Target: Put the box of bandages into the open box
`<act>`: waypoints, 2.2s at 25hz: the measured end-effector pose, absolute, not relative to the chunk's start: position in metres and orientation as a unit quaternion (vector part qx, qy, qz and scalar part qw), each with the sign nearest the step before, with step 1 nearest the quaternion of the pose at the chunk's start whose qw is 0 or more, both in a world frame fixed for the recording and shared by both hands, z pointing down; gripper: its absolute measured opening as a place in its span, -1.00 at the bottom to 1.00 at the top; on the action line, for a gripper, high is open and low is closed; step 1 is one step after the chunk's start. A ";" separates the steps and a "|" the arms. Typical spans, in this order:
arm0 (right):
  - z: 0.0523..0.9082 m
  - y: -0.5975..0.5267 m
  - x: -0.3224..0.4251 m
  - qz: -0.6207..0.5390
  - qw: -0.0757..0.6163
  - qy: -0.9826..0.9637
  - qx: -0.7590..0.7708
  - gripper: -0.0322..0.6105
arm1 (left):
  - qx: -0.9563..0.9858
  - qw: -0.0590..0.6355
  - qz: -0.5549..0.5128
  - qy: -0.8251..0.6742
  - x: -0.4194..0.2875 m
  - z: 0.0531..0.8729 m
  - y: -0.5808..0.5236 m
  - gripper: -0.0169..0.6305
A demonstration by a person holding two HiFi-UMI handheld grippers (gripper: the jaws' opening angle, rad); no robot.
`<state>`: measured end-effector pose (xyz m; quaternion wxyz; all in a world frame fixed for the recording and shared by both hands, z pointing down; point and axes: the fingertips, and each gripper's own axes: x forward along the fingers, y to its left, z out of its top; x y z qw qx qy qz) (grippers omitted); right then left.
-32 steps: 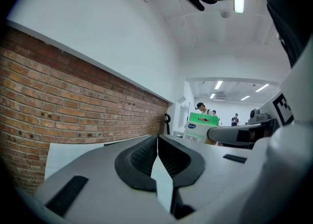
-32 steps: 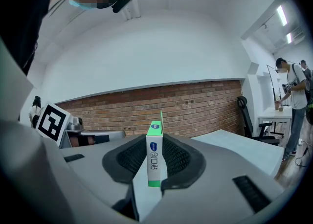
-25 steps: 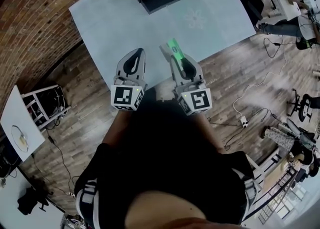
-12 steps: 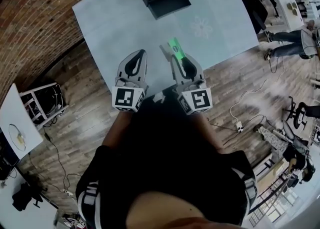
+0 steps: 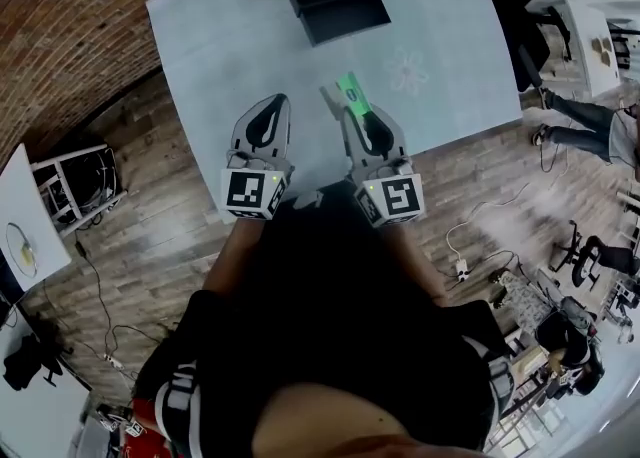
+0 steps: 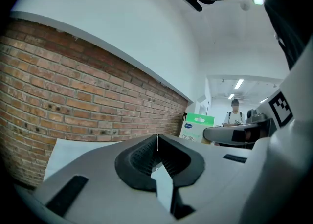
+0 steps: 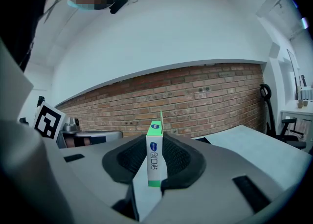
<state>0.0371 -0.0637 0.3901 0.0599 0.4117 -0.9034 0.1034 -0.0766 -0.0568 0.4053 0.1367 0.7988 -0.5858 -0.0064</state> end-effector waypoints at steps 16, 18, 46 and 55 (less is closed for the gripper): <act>0.443 -0.178 0.075 0.139 0.057 -0.908 0.392 -0.57 | 0.772 0.134 0.005 -0.621 -0.033 0.415 -0.135 -0.84; 0.452 -0.186 0.075 0.145 0.061 -0.908 0.387 -0.57 | 0.768 0.136 0.003 -0.626 -0.031 0.417 -0.140 -0.84; 0.580 -0.307 0.059 0.243 0.063 -0.869 0.426 -0.57 | 0.747 0.166 0.022 -0.644 -0.039 0.469 -0.204 -0.84; 0.607 -0.327 0.056 0.260 0.065 -0.854 0.446 -0.57 | 0.747 0.173 0.015 -0.641 -0.042 0.475 -0.214 -0.84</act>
